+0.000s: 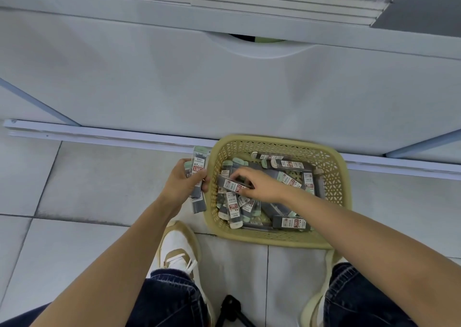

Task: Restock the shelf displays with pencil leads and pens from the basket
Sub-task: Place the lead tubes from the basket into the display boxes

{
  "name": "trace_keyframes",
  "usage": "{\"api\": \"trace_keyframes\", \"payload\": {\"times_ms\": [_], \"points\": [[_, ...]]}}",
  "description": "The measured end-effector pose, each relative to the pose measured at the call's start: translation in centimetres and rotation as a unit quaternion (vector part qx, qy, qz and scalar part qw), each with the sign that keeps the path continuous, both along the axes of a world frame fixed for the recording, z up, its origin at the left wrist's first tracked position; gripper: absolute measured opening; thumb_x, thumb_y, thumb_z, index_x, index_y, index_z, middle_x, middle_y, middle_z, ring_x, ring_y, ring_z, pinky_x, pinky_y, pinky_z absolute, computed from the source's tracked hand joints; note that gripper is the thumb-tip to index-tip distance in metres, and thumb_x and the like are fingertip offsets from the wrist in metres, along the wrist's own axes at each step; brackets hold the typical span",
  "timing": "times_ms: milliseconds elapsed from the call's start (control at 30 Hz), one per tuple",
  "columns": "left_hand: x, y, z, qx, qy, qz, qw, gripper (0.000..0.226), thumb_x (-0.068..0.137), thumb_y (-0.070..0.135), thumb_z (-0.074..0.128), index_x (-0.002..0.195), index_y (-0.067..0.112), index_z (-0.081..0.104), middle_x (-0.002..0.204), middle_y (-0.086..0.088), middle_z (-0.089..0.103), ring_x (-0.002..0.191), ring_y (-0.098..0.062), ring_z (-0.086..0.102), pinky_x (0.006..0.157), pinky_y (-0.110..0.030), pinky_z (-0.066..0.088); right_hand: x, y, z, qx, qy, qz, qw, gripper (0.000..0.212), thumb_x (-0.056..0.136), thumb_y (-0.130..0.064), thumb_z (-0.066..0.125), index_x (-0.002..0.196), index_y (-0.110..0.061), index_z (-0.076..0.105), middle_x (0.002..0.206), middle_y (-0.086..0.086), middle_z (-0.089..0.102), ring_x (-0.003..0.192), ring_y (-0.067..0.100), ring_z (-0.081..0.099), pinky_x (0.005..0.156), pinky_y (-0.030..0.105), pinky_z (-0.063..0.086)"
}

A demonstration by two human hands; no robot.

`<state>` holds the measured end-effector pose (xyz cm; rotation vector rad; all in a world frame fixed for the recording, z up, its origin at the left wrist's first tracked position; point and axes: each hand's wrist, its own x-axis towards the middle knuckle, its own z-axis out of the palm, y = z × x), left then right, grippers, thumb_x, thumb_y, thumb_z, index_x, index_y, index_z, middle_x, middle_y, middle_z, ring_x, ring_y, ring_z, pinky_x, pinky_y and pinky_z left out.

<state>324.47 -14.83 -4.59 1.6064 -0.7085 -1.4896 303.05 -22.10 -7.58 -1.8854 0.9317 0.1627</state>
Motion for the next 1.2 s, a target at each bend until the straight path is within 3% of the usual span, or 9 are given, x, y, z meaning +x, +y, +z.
{"api": "trace_keyframes", "payload": {"times_ms": [200,333,400,500,600,700,933,1067,1200], "points": [[0.0,0.1,-0.1,0.004,-0.003,-0.010,1.000,0.036,0.088,0.006,0.068,0.116,0.003,0.047,0.078,-0.011,0.070,0.062,-0.020,0.062,0.062,-0.032,0.057,0.1,-0.3,-0.2,-0.006,0.053,0.025,0.998,0.048,0.093,-0.023,0.063,0.137,-0.014,0.047,0.114,-0.002,0.041,0.091,0.007,0.043,0.079,0.019,0.034],[0.0,0.0,-0.1,0.013,-0.008,-0.030,0.999,0.036,0.086,0.009,0.071,0.114,0.000,0.051,0.085,-0.012,0.074,0.064,-0.019,0.064,0.064,-0.032,0.057,-1.2,-0.9,0.7,0.047,0.070,0.003,0.996,0.042,0.093,-0.025,0.063,0.131,-0.013,0.049,0.117,-0.002,0.053,0.099,0.011,0.051,0.077,0.013,0.040],[-0.3,-0.1,0.1,0.013,-0.019,-0.039,0.999,0.034,0.086,0.010,0.071,0.113,-0.001,0.054,0.086,-0.011,0.075,0.064,-0.019,0.064,0.062,-0.033,0.056,-2.3,-0.9,1.3,0.098,0.065,-0.033,0.993,0.042,0.093,-0.023,0.062,0.131,-0.013,0.047,0.125,0.000,0.055,0.109,0.014,0.054,0.092,0.025,0.048],[-1.0,-0.2,0.7,0.007,-0.019,-0.030,0.999,0.033,0.087,0.009,0.069,0.114,-0.002,0.053,0.086,-0.011,0.075,0.063,-0.019,0.063,0.066,-0.038,0.055,-4.0,-1.4,3.0,0.127,0.005,-0.174,0.976,0.034,0.092,-0.016,0.059,0.124,-0.012,0.049,0.117,0.000,0.061,0.098,0.011,0.062,0.074,0.023,0.055],[-1.8,-0.4,1.4,0.003,0.006,0.005,1.000,0.033,0.089,0.005,0.066,0.116,-0.005,0.052,0.086,-0.013,0.072,0.062,-0.019,0.061,0.061,-0.034,0.055,-5.7,-2.2,5.1,0.192,-0.157,-0.385,0.889,0.023,0.093,-0.007,0.057,0.115,-0.013,0.055,0.108,0.008,0.068,0.087,0.014,0.070,0.070,0.022,0.057],[-3.6,-0.4,2.1,0.005,0.038,0.028,0.999,0.029,0.091,0.004,0.063,0.117,-0.007,0.054,0.087,-0.014,0.071,0.062,-0.019,0.059,0.062,-0.034,0.055,-6.6,-1.7,6.4,0.258,-0.276,-0.447,0.811,0.026,0.092,-0.005,0.059,0.117,-0.006,0.054,0.110,0.012,0.070,0.094,0.022,0.071,0.074,0.025,0.057],[-7.9,-0.7,3.6,-0.009,0.183,0.114,0.976,0.008,0.095,0.005,0.056,0.099,0.003,0.063,0.067,-0.008,0.068,0.053,-0.015,0.062,0.051,-0.027,0.054,-4.4,1.7,5.9,0.233,-0.215,-0.401,0.859,0.042,0.089,-0.004,0.064,0.129,-0.006,0.048,0.116,0.013,0.066,0.103,0.024,0.068,0.086,0.036,0.057],[-8.2,-0.9,3.5,-0.022,0.158,0.125,0.979,0.005,0.091,0.004,0.062,0.095,0.001,0.061,0.058,-0.008,0.062,0.044,-0.015,0.057,0.046,-0.027,0.052,-4.1,2.2,5.8,0.291,-0.214,-0.342,0.867,0.040,0.090,-0.008,0.063,0.127,-0.010,0.049,0.109,0.010,0.069,0.097,0.023,0.071,0.078,0.031,0.058],[-7.6,-1.5,3.2,0.009,0.098,0.129,0.987,0.030,0.088,0.004,0.068,0.115,-0.004,0.057,0.067,-0.008,0.066,0.047,-0.012,0.056,0.048,-0.026,0.053,-5.0,0.8,6.3,0.279,-0.198,-0.309,0.888,0.034,0.092,-0.012,0.062,0.125,-0.015,0.053,0.113,0.009,0.068,0.096,0.019,0.071,0.073,0.025,0.056]]}}
